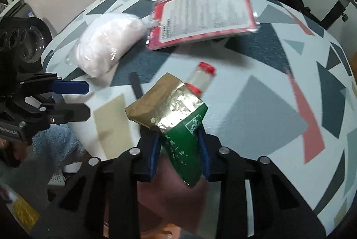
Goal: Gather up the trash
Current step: 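Grasp the black plastic fork with the left gripper while the right holds the foil bag, then drop the fork into the bin with the left gripper while the right drops the foil bag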
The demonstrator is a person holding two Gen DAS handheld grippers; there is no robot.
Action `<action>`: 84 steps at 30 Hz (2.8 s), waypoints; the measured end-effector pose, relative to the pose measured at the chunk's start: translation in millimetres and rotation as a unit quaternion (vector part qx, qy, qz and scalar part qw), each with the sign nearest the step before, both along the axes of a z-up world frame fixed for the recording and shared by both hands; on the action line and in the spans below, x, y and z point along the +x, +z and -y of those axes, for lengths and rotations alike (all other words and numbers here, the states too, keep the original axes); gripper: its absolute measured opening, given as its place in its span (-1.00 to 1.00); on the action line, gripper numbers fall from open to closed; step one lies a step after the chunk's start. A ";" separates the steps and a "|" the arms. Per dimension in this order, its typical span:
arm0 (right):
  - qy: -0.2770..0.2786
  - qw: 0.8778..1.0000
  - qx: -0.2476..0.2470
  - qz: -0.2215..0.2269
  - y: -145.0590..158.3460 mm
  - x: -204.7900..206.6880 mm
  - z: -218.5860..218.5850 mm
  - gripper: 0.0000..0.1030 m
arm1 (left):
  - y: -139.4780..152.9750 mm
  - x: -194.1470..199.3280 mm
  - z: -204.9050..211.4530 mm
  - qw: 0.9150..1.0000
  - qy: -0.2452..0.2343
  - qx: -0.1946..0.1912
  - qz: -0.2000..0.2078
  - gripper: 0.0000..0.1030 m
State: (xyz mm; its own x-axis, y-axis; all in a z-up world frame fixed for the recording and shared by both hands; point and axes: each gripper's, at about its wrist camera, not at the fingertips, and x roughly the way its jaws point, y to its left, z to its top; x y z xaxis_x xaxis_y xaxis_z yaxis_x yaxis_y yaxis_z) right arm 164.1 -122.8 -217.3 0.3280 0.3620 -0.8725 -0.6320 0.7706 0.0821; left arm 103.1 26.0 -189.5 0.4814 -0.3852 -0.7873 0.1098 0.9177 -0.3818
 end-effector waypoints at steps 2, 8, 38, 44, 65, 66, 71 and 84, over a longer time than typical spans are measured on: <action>-0.001 1.000 -0.014 0.006 -2.9 -2.1 -9.4 -0.37 | -1.0 -2.1 -9.8 1.000 0.013 0.003 -0.003 0.15; 0.007 1.000 0.023 -0.015 -2.8 -10.7 -35.1 -0.38 | -0.5 -10.1 -31.2 0.999 0.035 0.004 -0.004 0.15; -0.116 0.991 0.070 0.016 10.8 -12.5 75.7 -0.40 | -8.5 59.1 63.4 0.991 0.012 0.131 -0.014 -0.57; -0.116 0.990 0.071 0.017 10.3 -14.1 77.5 -0.40 | -9.9 63.2 72.2 0.986 0.016 0.164 -0.003 -0.57; -0.104 0.990 0.094 0.013 20.5 -42.4 66.3 -0.40 | 26.4 -20.2 44.5 0.993 -0.071 0.080 0.057 -0.80; -0.102 0.990 0.095 0.012 21.2 -46.5 64.3 -0.40 | 27.8 -29.6 42.0 0.992 -0.072 0.081 0.059 -0.80; -0.089 0.992 0.094 0.008 21.9 -73.9 55.0 -0.40 | 20.7 -71.7 31.4 0.993 -0.073 0.076 0.053 -0.80; -0.086 0.991 0.095 -0.033 1.4 -120.7 47.5 -0.40 | -13.7 -124.4 29.9 0.994 -0.089 0.060 0.013 -0.73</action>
